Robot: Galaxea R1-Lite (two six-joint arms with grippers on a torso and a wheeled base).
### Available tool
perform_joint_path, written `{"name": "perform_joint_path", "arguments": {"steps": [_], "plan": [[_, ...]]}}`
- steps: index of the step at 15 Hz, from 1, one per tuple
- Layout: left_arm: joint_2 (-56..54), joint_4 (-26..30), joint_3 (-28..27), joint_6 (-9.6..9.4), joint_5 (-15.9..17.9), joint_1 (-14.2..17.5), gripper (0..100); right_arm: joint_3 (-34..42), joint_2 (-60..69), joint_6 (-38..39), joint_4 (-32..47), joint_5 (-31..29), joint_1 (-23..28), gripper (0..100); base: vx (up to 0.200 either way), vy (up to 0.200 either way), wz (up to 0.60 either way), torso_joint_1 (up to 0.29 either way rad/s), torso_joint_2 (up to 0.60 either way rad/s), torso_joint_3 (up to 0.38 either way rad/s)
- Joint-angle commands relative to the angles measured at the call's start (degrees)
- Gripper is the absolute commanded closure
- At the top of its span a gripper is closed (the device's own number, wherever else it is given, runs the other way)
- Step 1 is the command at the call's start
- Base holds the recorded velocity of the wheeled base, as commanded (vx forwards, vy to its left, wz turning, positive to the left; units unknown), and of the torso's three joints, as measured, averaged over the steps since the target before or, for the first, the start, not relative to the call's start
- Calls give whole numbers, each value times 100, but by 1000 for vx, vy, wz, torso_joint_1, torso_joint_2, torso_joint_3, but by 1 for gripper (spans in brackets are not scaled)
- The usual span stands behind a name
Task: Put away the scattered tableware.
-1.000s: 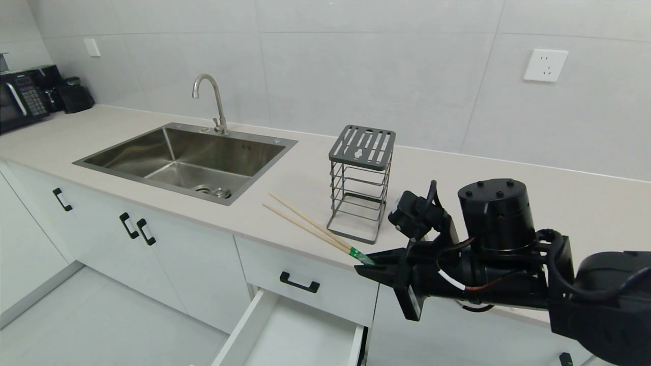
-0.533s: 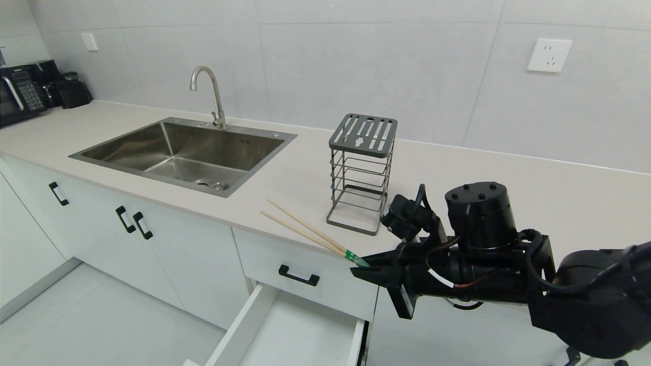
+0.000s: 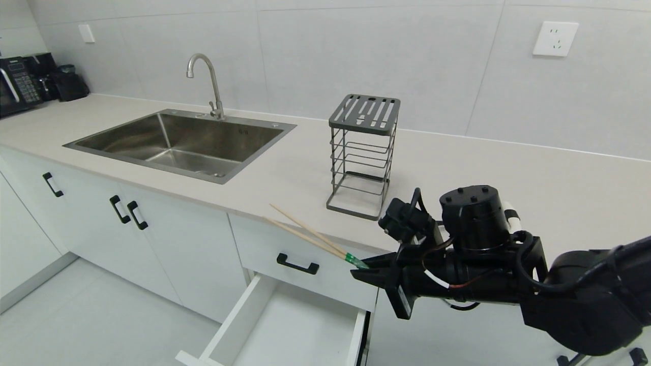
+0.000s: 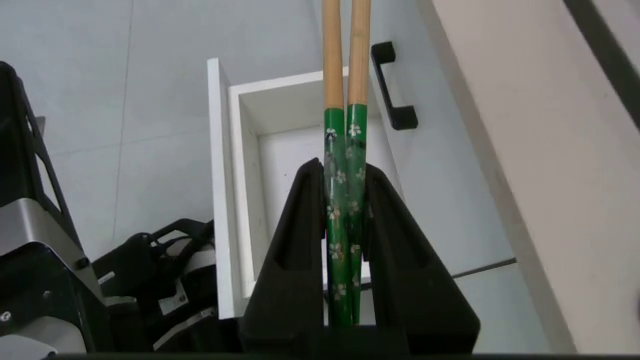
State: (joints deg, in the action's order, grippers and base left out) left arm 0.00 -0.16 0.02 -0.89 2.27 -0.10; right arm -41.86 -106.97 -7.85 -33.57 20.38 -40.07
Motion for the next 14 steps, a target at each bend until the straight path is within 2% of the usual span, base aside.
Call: {"name": "perform_joint_path", "arguments": {"steps": [1,14], "plan": [[0,-2,-2,1,2,1,0,-15,-61,-6,0,1,26,100,0,0,0,-217,437,198],[0,-2,-2,1,-7,1,0,-68,-131,-94,-88,-8,17,100,0,0,0,-222,420,196]]}}
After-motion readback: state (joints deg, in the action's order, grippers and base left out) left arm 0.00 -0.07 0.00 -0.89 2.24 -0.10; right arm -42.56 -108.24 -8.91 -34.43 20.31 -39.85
